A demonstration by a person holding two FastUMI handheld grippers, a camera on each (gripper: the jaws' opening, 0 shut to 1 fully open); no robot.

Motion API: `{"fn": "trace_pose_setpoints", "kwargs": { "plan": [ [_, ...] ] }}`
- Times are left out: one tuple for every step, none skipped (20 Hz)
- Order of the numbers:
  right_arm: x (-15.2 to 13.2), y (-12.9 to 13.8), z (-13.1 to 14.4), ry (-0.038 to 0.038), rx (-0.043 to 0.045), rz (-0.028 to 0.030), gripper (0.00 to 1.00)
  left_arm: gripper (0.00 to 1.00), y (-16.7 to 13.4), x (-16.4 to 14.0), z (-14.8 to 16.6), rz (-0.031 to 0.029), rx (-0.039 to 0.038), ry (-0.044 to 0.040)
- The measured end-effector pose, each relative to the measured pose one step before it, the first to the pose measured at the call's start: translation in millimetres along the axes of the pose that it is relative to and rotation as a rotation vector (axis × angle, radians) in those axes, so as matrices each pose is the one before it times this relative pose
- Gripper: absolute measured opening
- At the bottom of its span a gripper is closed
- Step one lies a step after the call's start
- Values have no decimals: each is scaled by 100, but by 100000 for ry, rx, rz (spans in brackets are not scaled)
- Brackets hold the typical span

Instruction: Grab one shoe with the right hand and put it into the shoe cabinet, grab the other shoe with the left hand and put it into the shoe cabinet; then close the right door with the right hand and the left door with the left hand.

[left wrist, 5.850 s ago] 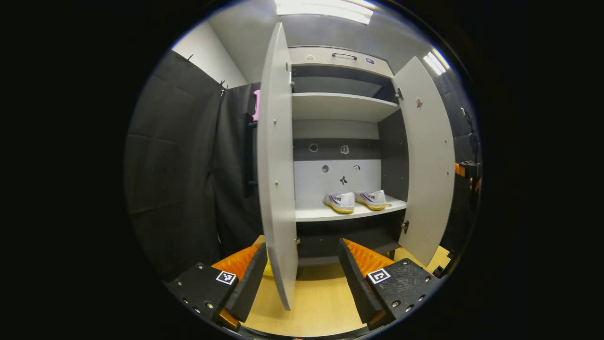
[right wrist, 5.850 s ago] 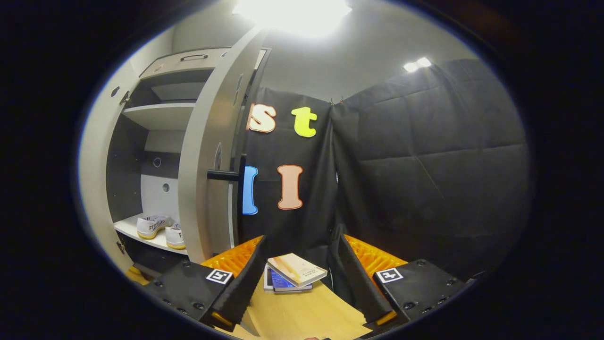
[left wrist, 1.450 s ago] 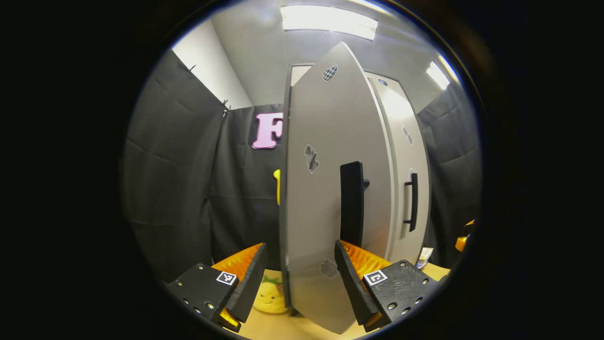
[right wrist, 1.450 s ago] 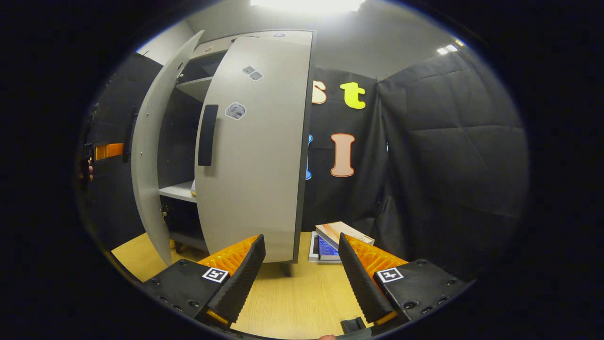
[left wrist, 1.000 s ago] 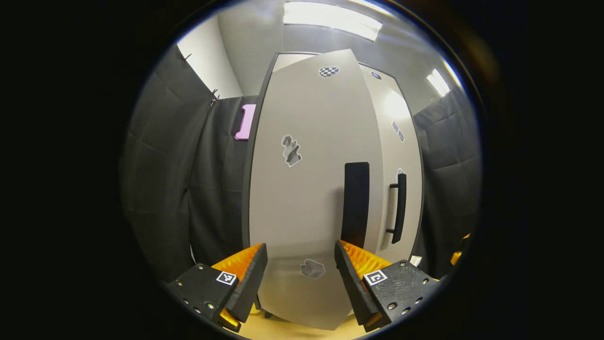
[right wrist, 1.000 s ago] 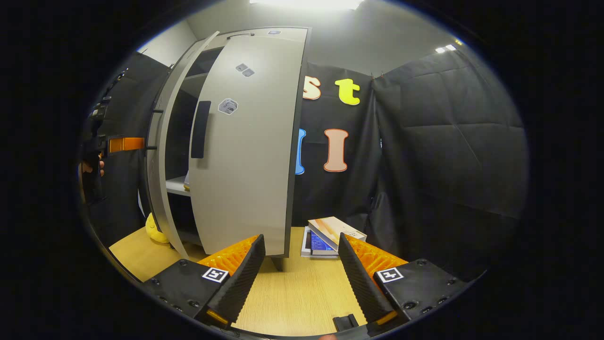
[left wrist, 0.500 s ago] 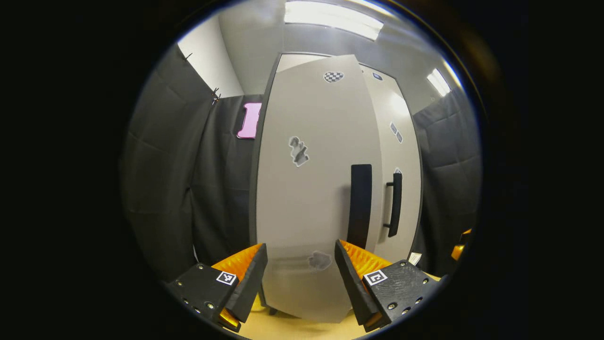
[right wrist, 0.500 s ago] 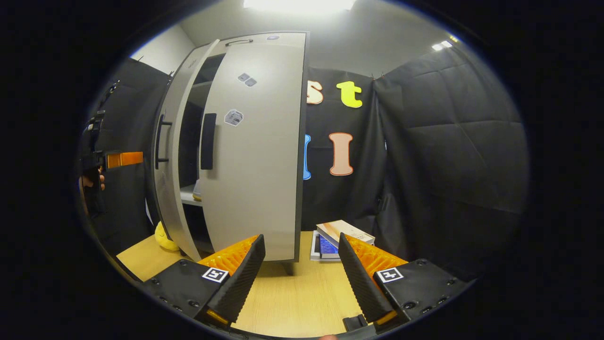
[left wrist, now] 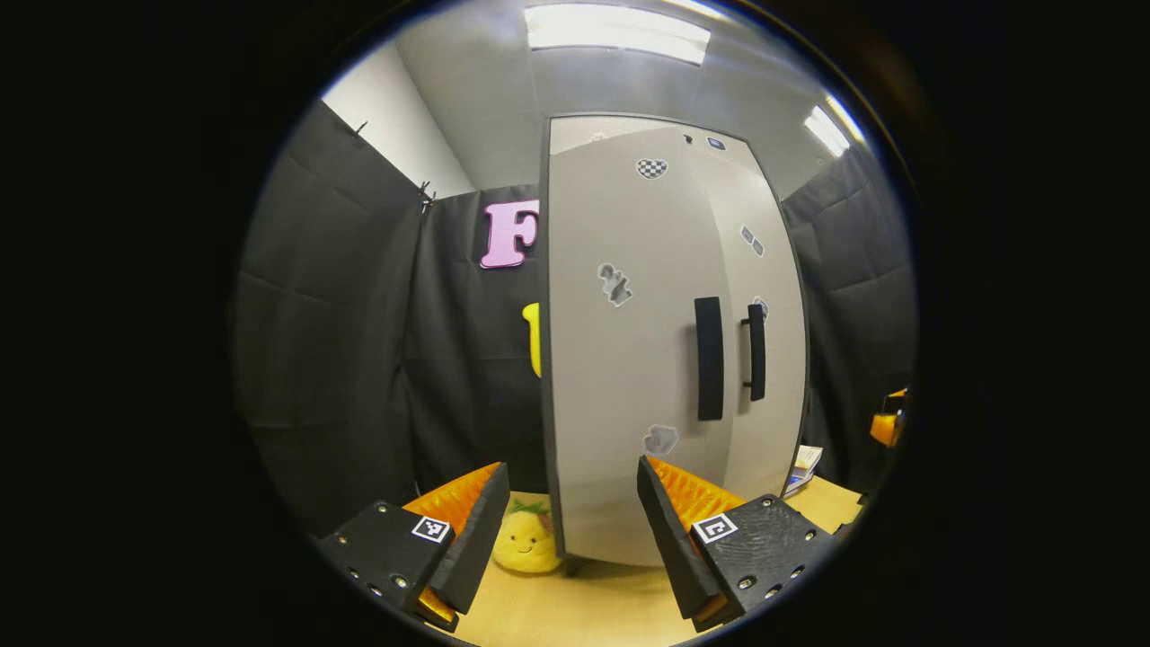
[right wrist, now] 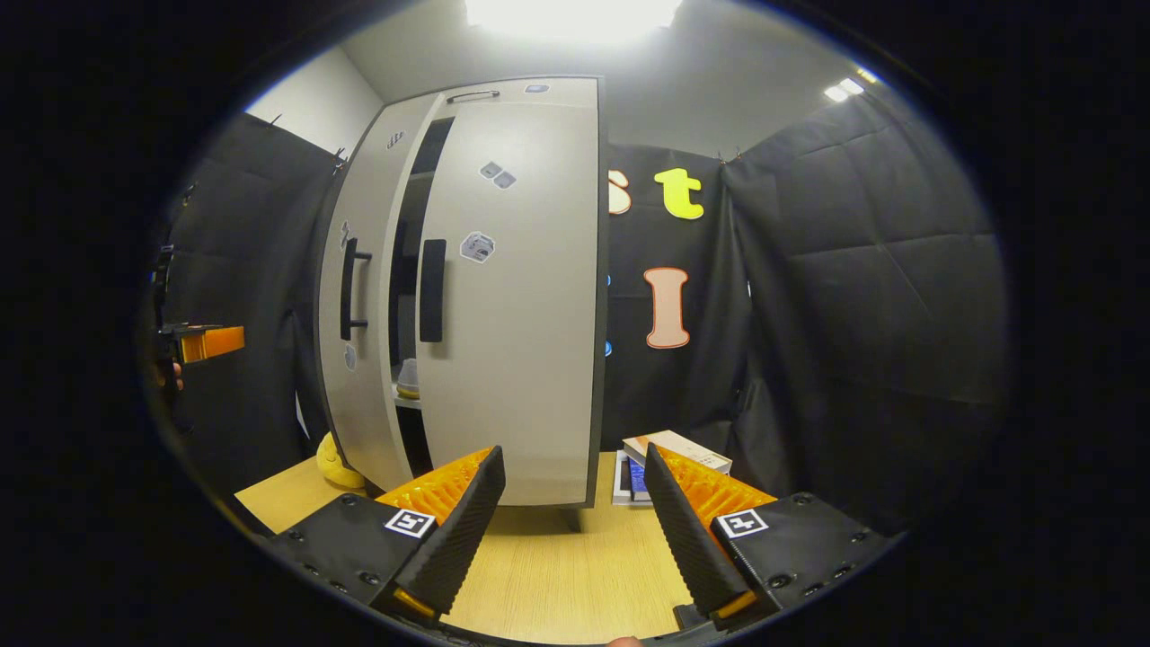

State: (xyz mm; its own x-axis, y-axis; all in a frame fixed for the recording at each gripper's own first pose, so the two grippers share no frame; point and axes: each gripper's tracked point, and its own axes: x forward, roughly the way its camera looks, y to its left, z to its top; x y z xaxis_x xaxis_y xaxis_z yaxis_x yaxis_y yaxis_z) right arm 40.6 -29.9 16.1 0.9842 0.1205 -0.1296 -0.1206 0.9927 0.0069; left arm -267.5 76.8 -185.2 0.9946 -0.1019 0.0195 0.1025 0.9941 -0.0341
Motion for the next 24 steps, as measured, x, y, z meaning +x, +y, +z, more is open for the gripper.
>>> {"fn": "trace_pose_setpoints", "kwargs": {
  "plan": [
    [-196, -50, 128, -501, 267, -133, 98, 79, 344, -511, -296, 537, 51, 623],
    [-183, -88, 146, -344, 99, -333, 98, 79, 221, -503, -414, -17, -1, 1037],
    [-205, -184, 65, -372, 113, -446, 98, 79, 170, -632, -498, 58, 324, 972],
    [-213, -133, 103, -299, 165, -314, 98, 81, 161, -507, -446, 115, 923, 924],
    [-188, -154, 141, -452, 169, -258, 97, 79, 232, -457, -577, 244, 1352, 824],
    [-197, -125, 141, -478, 78, -335, 97, 79, 277, -398, -491, 602, 1241, 758],
    [-144, -146, 32, -216, -147, -294, 98, 79, 161, -459, -556, 346, 260, 884],
    [-132, -163, 116, -321, -290, -507, 98, 79, 56, -395, -396, 335, -633, 632],
    [-198, -337, 14, -280, -454, -894, 98, 78, 86, -416, -363, 341, -606, 236],
    [-236, -209, 63, -474, -371, -848, 97, 79, 73, -319, -301, 233, -325, 33],
    [-177, -19, 89, -435, -261, -305, 98, 79, 163, -462, -169, 386, 2, -419],
    [-190, -79, 46, -318, -231, -329, 98, 77, 77, -377, 92, -156, 291, -742],
    [-130, -230, 50, -311, -97, -430, 98, 79, 49, -360, -21, -273, 537, -686],
    [-212, -139, -7, -140, 10, -438, 98, 79, 112, -298, -25, 136, 728, -309],
    [-244, -115, -39, -253, 177, -390, 98, 77, 188, -548, -57, 262, 516, -195],
    [-117, -60, 0, -440, 123, -208, 98, 79, 162, -342, 3, 285, 119, -261],
    [-104, -31, -62, -70, 250, -138, 98, 79, 80, -288, -78, -17, -230, -160],
    [-86, 83, -99, 89, 273, 124, 98, 79, 117, -276, -80, 147, -184, -6],
    [-15, 32, -91, 112, 48, 110, 98, 79, 171, -236, -105, 486, 99, 46],
    [-71, 10, -37, 91, -360, -116, 98, 79, 53, -62, -14, 483, 147, -42],
    [-29, -73, -28, -194, -484, -219, 98, 79, -18, -50, -71, 5, 11, 130],
    [26, -39, -45, -68, -334, -149, 98, 79, 27, 6, -10, -15, 39, 185],
    [31, 1, 58, -302, 43, 7, 98, 79, 122, -178, -70, 161, 226, 146],
    [-2, -5, 75, -248, 243, -135, 98, 79, 26, -29, 28, 60, 193, -48]
  ]
}}
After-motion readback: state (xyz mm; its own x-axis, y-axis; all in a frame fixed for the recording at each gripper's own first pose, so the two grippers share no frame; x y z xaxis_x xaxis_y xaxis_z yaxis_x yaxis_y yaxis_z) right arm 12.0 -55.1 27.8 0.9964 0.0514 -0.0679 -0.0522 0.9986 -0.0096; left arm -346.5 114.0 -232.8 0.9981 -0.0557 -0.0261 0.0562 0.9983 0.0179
